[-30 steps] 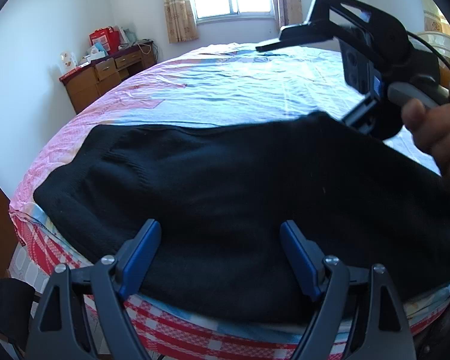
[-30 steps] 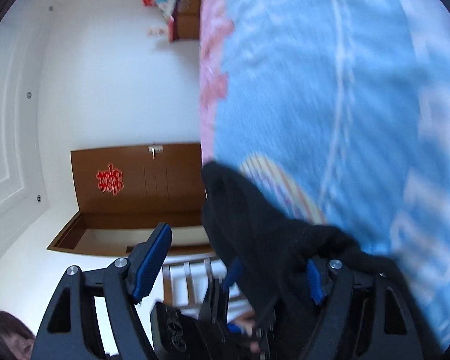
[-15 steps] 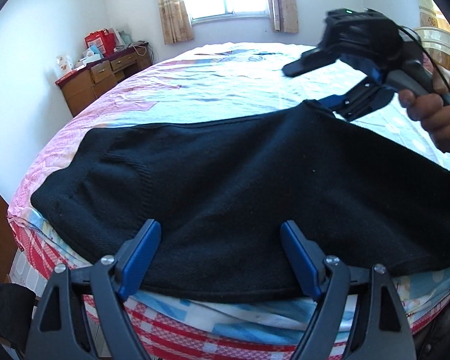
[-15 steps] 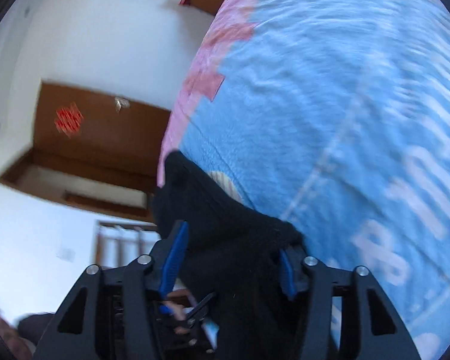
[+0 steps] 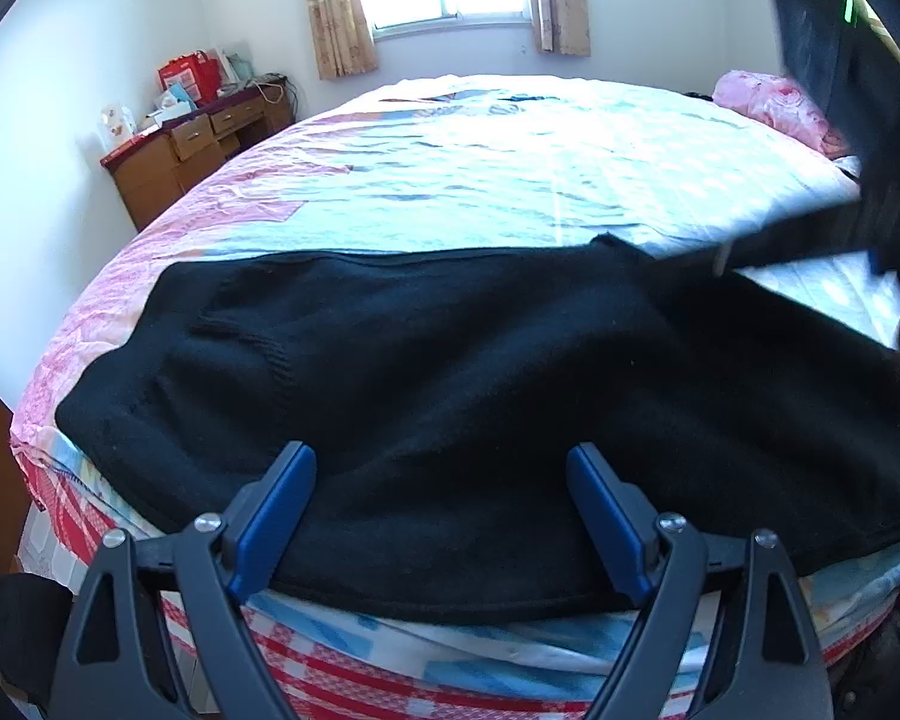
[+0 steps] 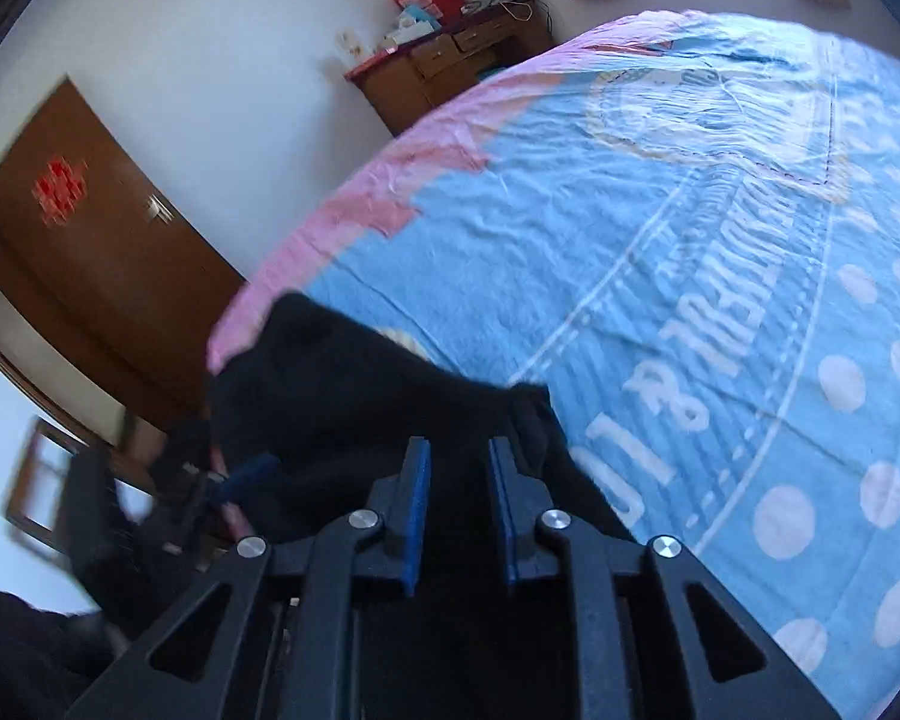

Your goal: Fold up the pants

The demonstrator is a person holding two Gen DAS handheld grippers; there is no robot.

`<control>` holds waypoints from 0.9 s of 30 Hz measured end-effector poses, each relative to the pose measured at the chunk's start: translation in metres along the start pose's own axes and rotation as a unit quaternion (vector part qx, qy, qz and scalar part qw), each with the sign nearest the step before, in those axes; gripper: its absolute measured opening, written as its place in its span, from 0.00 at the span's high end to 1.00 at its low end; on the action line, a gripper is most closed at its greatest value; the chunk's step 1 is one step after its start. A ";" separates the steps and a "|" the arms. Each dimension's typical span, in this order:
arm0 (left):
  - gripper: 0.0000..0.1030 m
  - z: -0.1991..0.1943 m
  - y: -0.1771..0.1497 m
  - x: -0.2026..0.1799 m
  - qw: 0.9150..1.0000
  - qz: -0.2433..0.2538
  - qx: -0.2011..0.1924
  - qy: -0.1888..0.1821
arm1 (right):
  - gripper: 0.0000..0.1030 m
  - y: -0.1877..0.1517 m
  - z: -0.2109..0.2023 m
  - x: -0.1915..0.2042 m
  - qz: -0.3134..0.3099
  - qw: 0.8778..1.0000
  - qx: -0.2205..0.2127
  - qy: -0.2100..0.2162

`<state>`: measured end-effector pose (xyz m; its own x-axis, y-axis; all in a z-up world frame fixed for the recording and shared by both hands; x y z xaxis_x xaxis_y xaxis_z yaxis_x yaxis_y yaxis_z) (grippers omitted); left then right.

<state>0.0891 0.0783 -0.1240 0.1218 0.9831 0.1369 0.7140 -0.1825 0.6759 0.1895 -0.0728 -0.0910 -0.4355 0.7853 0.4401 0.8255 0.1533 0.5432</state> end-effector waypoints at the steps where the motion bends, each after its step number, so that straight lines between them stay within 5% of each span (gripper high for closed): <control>1: 0.15 -0.001 0.003 0.003 1.000 -0.007 0.002 -0.006 | 0.85 -0.004 0.013 0.000 -0.001 1.000 0.013 -0.006; 3: 0.15 -0.007 0.011 0.016 1.000 -0.027 -0.001 -0.011 | 1.00 -0.011 0.037 -0.010 0.003 0.999 0.025 -0.038; 10: 0.14 -0.019 0.041 0.080 0.995 -0.062 -0.040 0.063 | 0.97 -0.019 -0.005 0.003 0.002 0.999 -0.043 -0.011; 16: 0.14 0.023 0.028 0.116 0.989 -0.089 0.014 0.116 | 0.97 -0.083 -0.040 0.017 -0.043 0.991 -0.041 -0.123; 19: 0.10 0.029 0.021 0.118 0.989 -0.093 0.002 0.116 | 0.97 -0.107 -0.037 -0.002 -0.020 0.988 -0.014 -0.153; 23: 0.11 0.017 0.026 0.115 0.988 -0.097 0.001 0.123 | 0.97 -0.109 -0.055 -0.013 0.024 0.987 -0.041 -0.156; 27: 0.11 -0.009 0.037 0.096 0.989 -0.085 -0.035 0.112 | 0.97 -0.127 -0.141 -0.023 0.046 0.971 -0.128 -0.197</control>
Point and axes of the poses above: each gripper's, at about its wrist camera, not at the fingertips, and z roughly the way its jaws point, x to its left, y to its top, the point moved 1 cm from there along z, roughly the way its jaws point, and after that the axes turned 3 degrees about z, right-handed, at the moved point
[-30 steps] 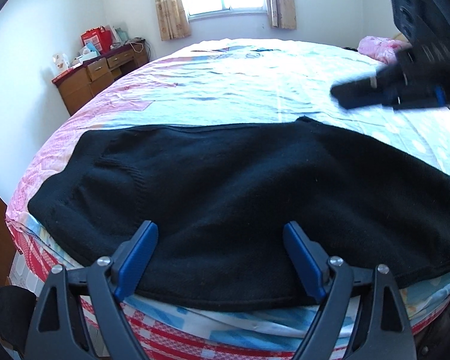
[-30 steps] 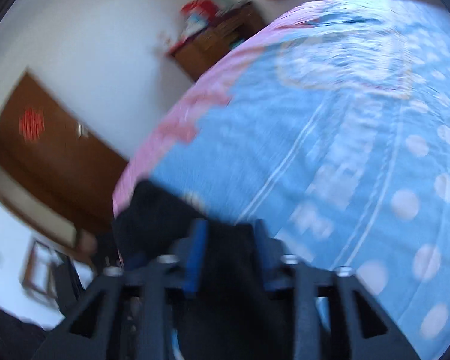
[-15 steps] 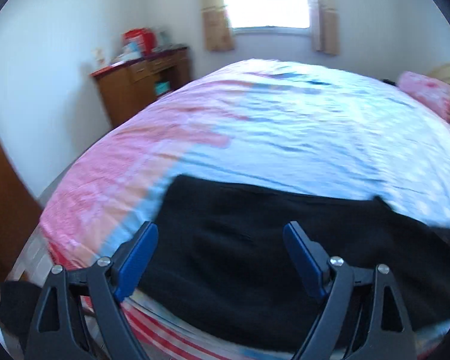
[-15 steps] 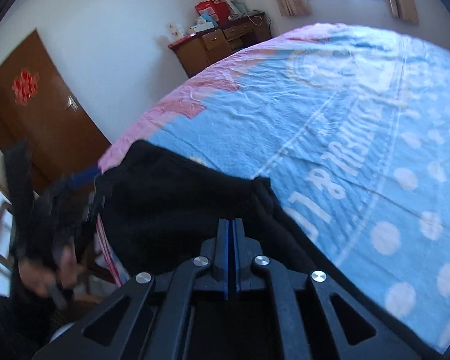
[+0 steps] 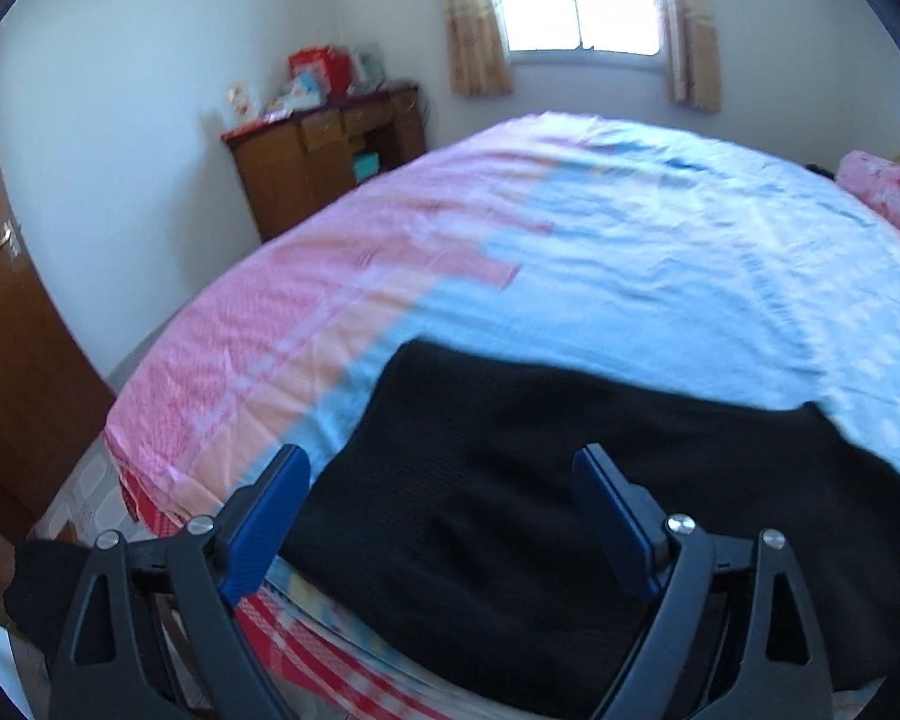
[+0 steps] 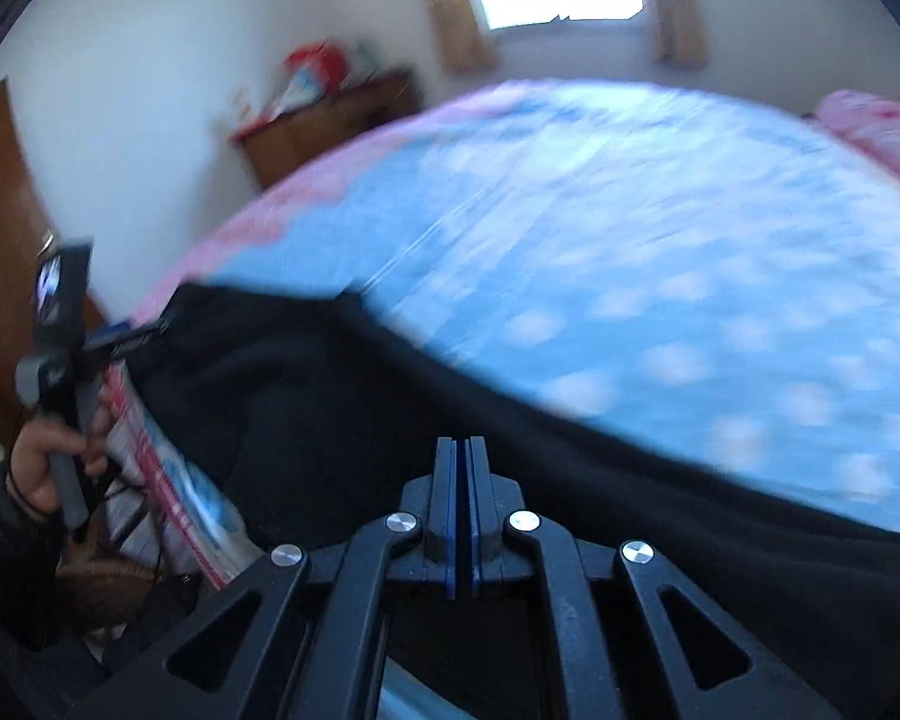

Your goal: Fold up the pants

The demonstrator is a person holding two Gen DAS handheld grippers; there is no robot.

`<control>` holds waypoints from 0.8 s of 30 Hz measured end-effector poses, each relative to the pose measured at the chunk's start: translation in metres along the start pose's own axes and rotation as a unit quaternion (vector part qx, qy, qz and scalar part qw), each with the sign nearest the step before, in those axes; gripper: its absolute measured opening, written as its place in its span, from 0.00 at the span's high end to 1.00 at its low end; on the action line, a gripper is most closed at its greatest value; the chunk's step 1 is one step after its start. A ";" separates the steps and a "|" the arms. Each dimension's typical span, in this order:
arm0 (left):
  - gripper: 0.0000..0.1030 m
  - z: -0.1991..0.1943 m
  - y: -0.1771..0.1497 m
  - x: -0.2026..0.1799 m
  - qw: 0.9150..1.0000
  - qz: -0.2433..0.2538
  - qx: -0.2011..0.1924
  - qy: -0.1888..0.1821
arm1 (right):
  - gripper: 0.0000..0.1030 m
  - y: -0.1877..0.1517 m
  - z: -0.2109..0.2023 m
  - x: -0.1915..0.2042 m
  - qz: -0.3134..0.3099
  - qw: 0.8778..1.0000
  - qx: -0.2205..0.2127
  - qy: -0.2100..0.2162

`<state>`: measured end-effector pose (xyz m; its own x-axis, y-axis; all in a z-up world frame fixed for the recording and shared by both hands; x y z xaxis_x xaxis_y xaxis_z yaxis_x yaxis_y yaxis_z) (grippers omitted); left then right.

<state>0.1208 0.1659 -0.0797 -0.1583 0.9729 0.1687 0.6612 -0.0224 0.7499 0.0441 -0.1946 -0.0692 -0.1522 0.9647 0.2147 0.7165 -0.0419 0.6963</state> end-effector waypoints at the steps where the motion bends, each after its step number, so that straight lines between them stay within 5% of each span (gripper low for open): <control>1: 0.11 -0.006 0.002 -0.007 1.000 0.006 -0.005 -0.006 | 0.97 0.000 -0.015 -0.014 0.010 1.000 -0.014 -0.016; 7: 0.11 -0.038 0.003 -0.074 0.996 0.058 -0.017 -0.069 | 0.97 -0.024 -0.113 -0.140 0.120 0.977 -0.051 -0.170; 14: 0.11 -0.078 -0.006 -0.153 0.982 0.112 -0.010 -0.153 | 0.95 -0.060 -0.223 -0.267 0.252 0.921 -0.126 -0.270; 19: 0.11 -0.102 -0.014 -0.192 0.971 0.146 -0.003 -0.188 | 0.93 -0.079 -0.215 -0.327 0.308 0.922 -0.087 -0.217; 24: 0.11 -0.121 -0.021 -0.226 0.961 0.190 -0.013 -0.202 | 0.82 -0.074 -0.206 -0.327 0.293 0.935 -0.084 -0.183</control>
Point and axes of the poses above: each gripper's, at about its wrist camera, not at the fingertips, and z roughly the way its jaws point, x to its left, y to its top, the point moved 1 cm from there along z, roughly the way its jaws point, and after that the axes turned 3 degrees about z, right-handed, at the moved point
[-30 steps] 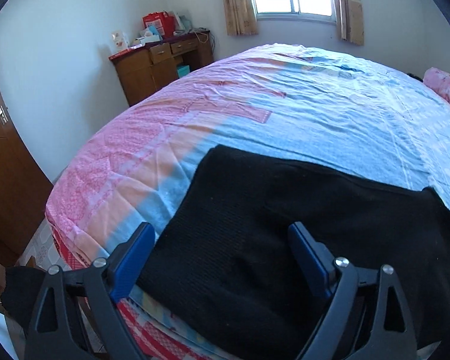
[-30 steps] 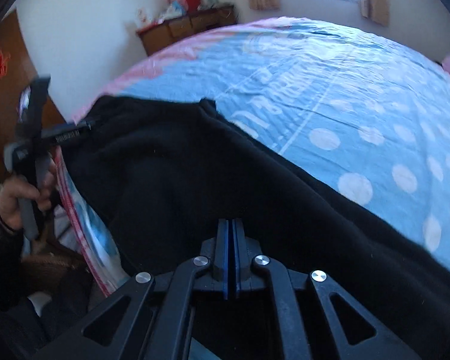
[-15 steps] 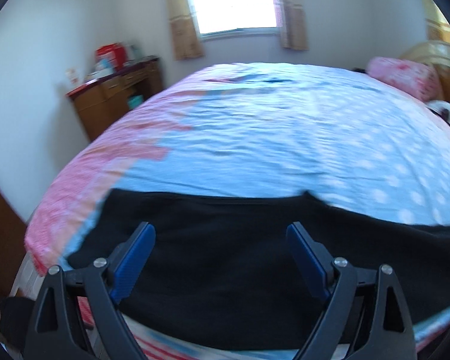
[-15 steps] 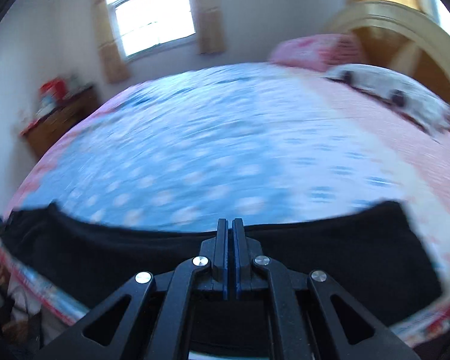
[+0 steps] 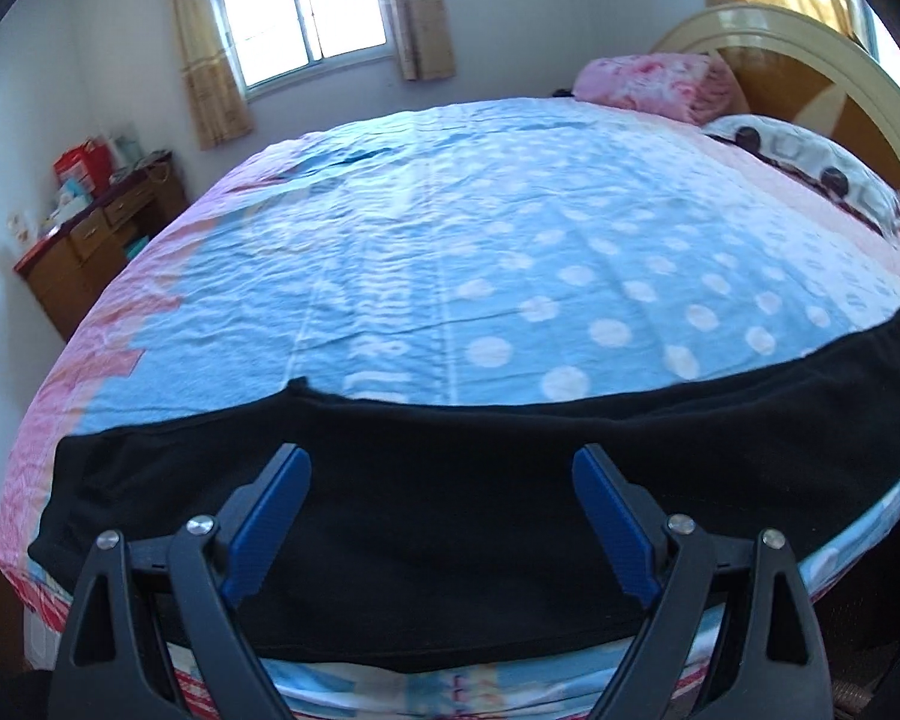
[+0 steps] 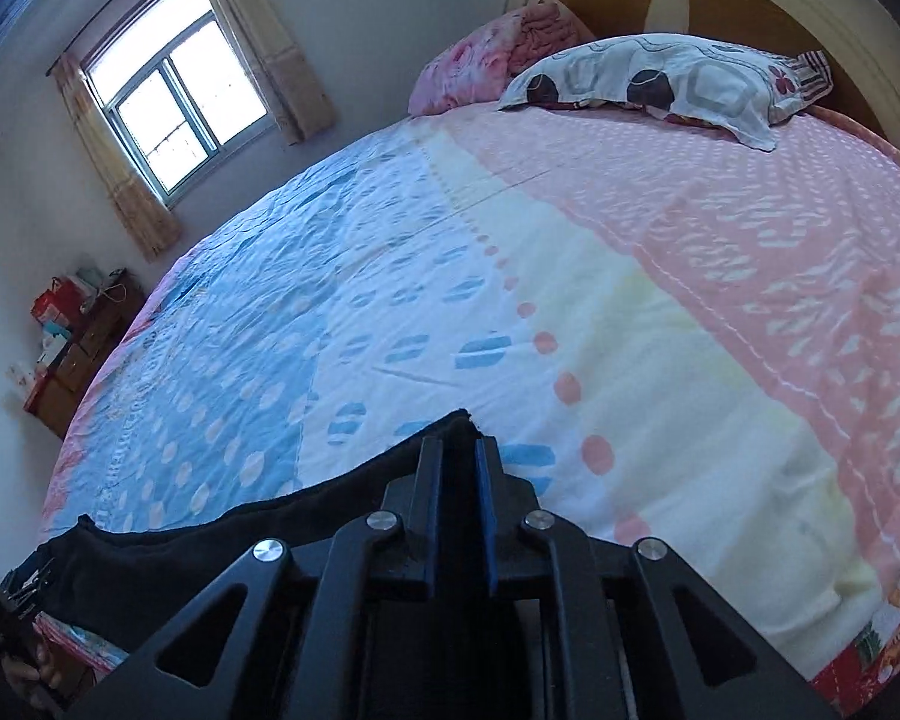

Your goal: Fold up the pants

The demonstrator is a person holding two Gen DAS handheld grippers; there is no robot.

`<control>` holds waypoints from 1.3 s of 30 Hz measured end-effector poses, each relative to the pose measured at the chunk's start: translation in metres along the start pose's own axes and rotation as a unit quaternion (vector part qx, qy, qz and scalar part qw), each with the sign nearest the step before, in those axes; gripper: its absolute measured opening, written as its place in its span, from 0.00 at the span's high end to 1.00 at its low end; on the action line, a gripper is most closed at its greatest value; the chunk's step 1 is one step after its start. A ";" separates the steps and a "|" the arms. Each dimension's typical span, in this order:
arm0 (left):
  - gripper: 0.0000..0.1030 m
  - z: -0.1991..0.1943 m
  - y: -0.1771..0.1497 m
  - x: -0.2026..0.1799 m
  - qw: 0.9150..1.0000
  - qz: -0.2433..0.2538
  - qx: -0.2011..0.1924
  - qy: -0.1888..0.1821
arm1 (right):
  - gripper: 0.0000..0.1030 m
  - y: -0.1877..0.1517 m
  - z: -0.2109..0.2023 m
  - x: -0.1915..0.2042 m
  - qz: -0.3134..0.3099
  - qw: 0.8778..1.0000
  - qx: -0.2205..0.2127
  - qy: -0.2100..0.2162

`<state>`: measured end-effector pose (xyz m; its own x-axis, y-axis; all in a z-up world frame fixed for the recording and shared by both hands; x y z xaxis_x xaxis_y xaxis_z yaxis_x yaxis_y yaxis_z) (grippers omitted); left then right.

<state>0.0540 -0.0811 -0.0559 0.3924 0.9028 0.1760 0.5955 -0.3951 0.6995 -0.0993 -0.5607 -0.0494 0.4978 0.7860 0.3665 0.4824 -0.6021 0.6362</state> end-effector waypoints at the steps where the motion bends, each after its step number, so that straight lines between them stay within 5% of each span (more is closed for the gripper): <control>1: 0.11 -0.001 0.001 -0.004 1.000 0.005 -0.002 -0.002 | 0.78 0.001 0.000 0.001 -0.002 1.000 0.002 0.006; 3: 0.11 0.000 0.004 -0.011 1.000 0.010 -0.004 -0.008 | 0.52 0.000 -0.002 0.001 -0.004 1.000 0.002 0.019; 6: 0.11 0.003 0.006 -0.015 1.000 0.011 0.000 -0.016 | 0.44 -0.001 -0.006 0.001 -0.016 1.000 -0.013 0.015; 7: 0.11 0.005 0.007 -0.018 1.000 0.012 0.002 -0.018 | 0.46 -0.003 -0.005 0.004 -0.030 0.999 -0.018 0.010; 8: 0.11 0.005 0.007 -0.020 1.000 0.015 0.004 -0.020 | 0.63 -0.006 -0.005 0.007 -0.044 0.999 -0.023 0.008; 9: 0.11 0.005 0.006 -0.023 1.000 0.018 0.004 -0.020 | 0.90 -0.009 -0.005 0.011 -0.062 0.998 -0.022 0.003; 10: 0.11 0.006 0.006 -0.025 1.000 0.023 0.006 -0.017 | 0.93 -0.011 -0.002 0.015 -0.076 0.997 -0.014 -0.003; 22: 0.11 0.004 0.002 -0.029 1.000 0.023 0.008 -0.019 | 0.92 -0.005 0.003 0.010 -0.067 0.998 0.003 -0.015; 25: 0.11 0.004 0.002 -0.029 1.000 0.022 0.009 -0.021 | 0.83 -0.005 0.004 0.006 -0.060 0.998 0.003 -0.014; 26: 0.11 0.004 0.002 -0.029 0.999 0.022 0.010 -0.021 | 0.70 -0.004 0.006 0.004 -0.053 0.998 0.009 -0.015; 29: 0.11 0.004 0.001 -0.029 0.999 0.020 0.014 -0.022 | 0.50 -0.003 0.006 0.002 -0.043 0.999 0.016 0.019; 31: 0.11 0.004 0.001 -0.030 0.999 0.019 0.016 -0.025 | 0.49 -0.003 0.006 0.008 -0.053 0.998 0.011 0.027; 32: 0.11 0.003 0.001 -0.029 0.999 0.017 0.015 -0.026 | 0.54 -0.005 0.004 0.012 -0.066 0.998 -0.002 0.014; 35: 0.11 0.004 0.000 -0.028 1.000 0.014 0.015 -0.024 | 0.93 -0.009 -0.004 0.025 -0.098 0.995 -0.020 -0.006; 39: 0.11 0.010 -0.002 -0.028 0.999 0.008 0.025 -0.026 | 0.95 -0.008 -0.029 0.040 -0.119 0.990 -0.070 0.011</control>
Point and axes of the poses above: each gripper's, at about its wrist camera, not at the fingertips, and z roughly the way its jaws point, x to its left, y to its top, the point moved 1 cm from there along z, roughly the way its jaws point, and after that the axes turned 3 degrees about z, right-handed, at the moved point
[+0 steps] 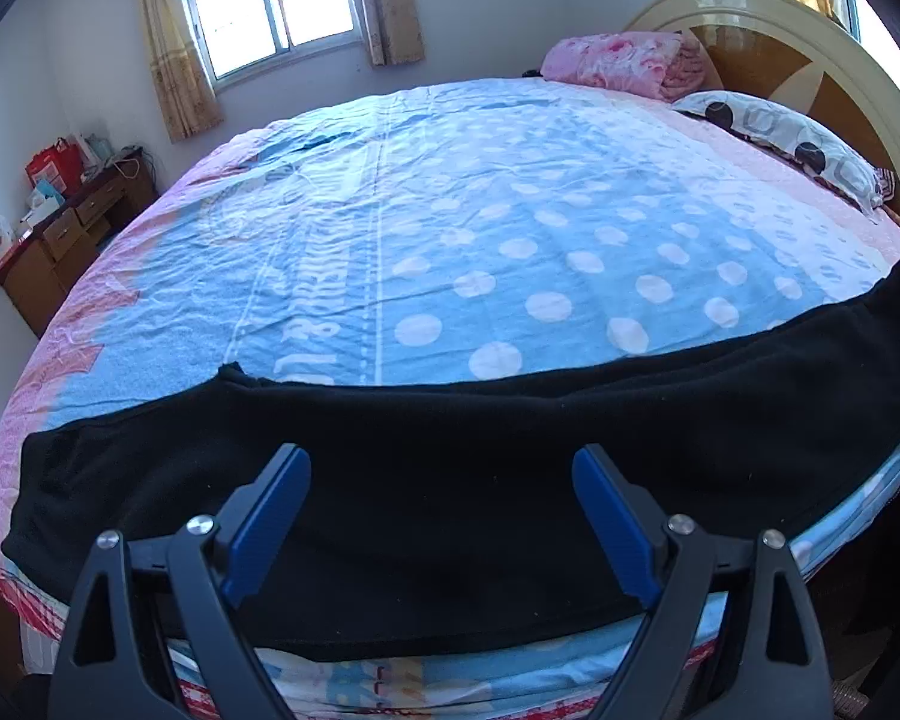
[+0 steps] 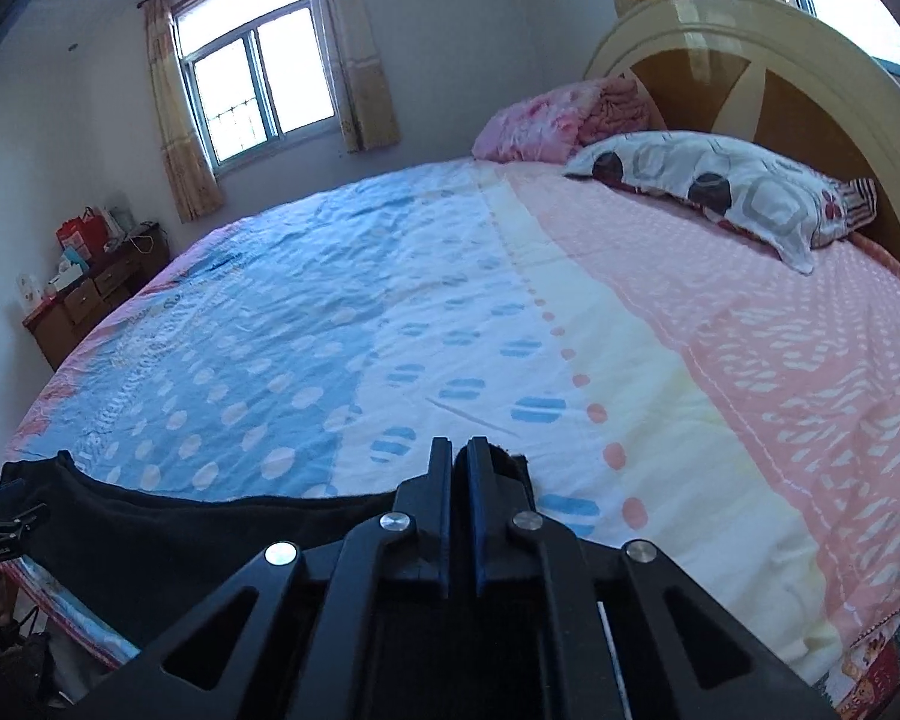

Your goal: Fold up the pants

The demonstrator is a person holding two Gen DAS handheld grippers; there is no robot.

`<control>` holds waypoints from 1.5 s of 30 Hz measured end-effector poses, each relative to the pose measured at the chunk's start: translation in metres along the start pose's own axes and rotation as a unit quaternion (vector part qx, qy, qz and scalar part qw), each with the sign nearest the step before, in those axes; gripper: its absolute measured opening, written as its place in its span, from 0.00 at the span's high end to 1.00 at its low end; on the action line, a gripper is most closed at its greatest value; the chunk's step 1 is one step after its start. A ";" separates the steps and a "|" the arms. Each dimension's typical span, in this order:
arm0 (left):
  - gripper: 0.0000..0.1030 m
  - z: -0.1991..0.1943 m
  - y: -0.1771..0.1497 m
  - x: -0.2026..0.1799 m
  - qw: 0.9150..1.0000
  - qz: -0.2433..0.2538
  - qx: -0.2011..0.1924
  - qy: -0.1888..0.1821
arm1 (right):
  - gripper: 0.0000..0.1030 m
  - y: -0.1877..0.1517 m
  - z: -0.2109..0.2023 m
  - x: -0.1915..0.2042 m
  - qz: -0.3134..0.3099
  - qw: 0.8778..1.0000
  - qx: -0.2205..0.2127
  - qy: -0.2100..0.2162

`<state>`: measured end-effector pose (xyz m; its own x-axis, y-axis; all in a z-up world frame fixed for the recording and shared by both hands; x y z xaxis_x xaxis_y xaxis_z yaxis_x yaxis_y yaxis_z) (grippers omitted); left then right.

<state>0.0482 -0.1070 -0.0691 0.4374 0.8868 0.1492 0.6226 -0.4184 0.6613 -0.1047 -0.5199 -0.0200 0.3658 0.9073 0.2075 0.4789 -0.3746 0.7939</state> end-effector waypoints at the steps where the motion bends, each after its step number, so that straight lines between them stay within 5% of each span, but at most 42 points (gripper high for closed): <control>1: 0.11 0.000 0.000 0.000 1.000 -0.001 0.001 0.000 | 0.95 0.004 -0.004 0.000 0.003 1.000 -0.011 0.008; 3: 0.11 0.000 -0.001 -0.001 1.000 -0.002 0.001 -0.002 | 0.95 0.013 -0.008 -0.006 0.013 0.999 -0.033 0.005; 11: 0.11 -0.002 -0.002 -0.002 1.000 -0.003 -0.005 -0.006 | 0.94 0.001 0.007 -0.053 0.123 0.992 0.004 0.015; 15: 0.11 0.000 -0.003 -0.011 1.000 0.007 -0.001 -0.018 | 0.90 -0.017 -0.024 -0.055 0.171 0.983 -0.008 0.062; 22: 0.11 -0.005 -0.006 -0.010 1.000 0.001 -0.002 -0.021 | 0.85 -0.066 -0.038 -0.073 0.246 0.966 0.011 0.072; 25: 0.11 -0.008 -0.006 -0.006 1.000 -0.007 -0.006 -0.023 | 0.75 -0.072 -0.042 -0.071 0.260 0.961 -0.002 0.089; 27: 0.11 -0.008 -0.007 -0.005 1.000 -0.008 -0.005 -0.026 | 0.53 -0.074 -0.047 -0.065 0.264 0.959 -0.010 0.106; 30: 0.11 -0.007 -0.008 -0.006 0.999 -0.008 -0.001 -0.034 | 0.37 -0.076 -0.051 -0.055 0.265 0.957 -0.020 0.116; 42: 0.11 -0.010 -0.011 -0.003 0.999 -0.011 -0.004 -0.039 | 0.37 -0.082 -0.041 0.007 0.183 0.978 0.008 0.103; 45: 0.11 -0.011 -0.012 0.001 0.999 -0.018 -0.005 -0.041 | 0.40 -0.081 -0.037 -0.007 0.221 0.970 -0.014 0.097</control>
<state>0.0341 -0.0990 -0.0684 0.4674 0.8817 0.0641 0.6330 -0.3844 0.6719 -0.1753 -0.4890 -0.0648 0.3714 0.6790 0.6333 0.2867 -0.7326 0.6174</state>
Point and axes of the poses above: each gripper's, at about its wrist camera, not at the fingertips, and z roughly the way its jaws point, x to its left, y to its top, the point moved 1 cm from there along z, roughly the way its jaws point, and after that the axes turned 3 degrees about z, right-handed, at the moved point
